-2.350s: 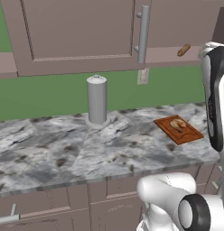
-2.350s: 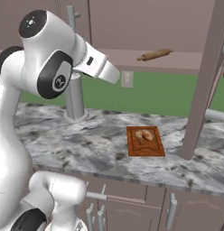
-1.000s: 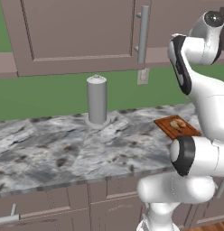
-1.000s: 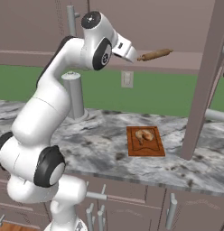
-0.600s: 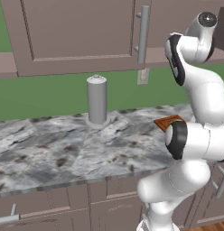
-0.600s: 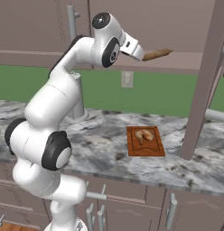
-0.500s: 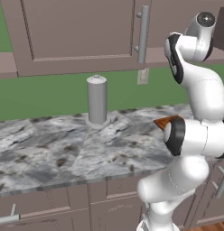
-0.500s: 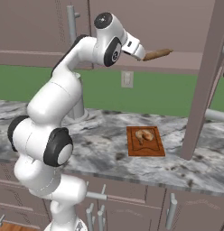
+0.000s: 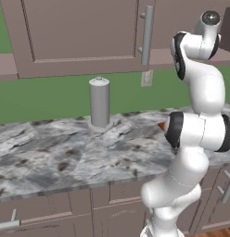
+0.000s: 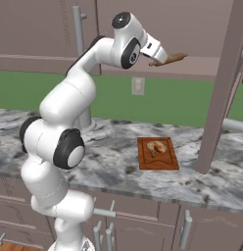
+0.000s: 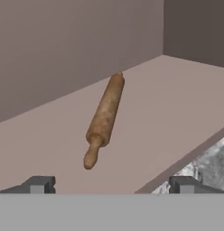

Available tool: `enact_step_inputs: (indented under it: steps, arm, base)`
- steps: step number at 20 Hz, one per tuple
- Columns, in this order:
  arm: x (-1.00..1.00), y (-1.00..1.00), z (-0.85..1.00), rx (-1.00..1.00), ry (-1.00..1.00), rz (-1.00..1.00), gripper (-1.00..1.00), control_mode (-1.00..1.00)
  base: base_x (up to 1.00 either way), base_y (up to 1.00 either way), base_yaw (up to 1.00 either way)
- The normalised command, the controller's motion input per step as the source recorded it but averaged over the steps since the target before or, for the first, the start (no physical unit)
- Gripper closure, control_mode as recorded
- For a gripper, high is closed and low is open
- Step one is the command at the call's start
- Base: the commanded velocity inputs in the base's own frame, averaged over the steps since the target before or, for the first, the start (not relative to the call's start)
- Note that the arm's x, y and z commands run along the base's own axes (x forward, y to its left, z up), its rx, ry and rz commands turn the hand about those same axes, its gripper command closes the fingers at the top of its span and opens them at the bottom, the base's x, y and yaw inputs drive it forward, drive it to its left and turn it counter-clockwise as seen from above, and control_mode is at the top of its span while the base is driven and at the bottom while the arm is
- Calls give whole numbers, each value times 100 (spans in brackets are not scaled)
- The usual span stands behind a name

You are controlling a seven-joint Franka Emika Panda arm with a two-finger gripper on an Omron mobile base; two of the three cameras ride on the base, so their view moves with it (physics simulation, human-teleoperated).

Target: Open the cabinet, retrieve the rolling pin, and place it next to the meat on the cutting board to prepare for tenderizing.

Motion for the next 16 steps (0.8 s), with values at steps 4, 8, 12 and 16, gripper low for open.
enact_step_inputs:
  steps: [4, 8, 12, 16]
  arm:
    - [35, -4, 0, 2, 0, -1, -100, -100]
    - [25, -6, -1, 2, 0, -1, -100, -100]
    - [16, -10, -3, 3, 0, -1, -100, -100]
    - [21, -8, -5, 1, 0, -1, -100, -100]
  base:
    - [0, 0, 0]
    - [0, 0, 0]
    - [0, 0, 0]
    - [0, 0, 0]
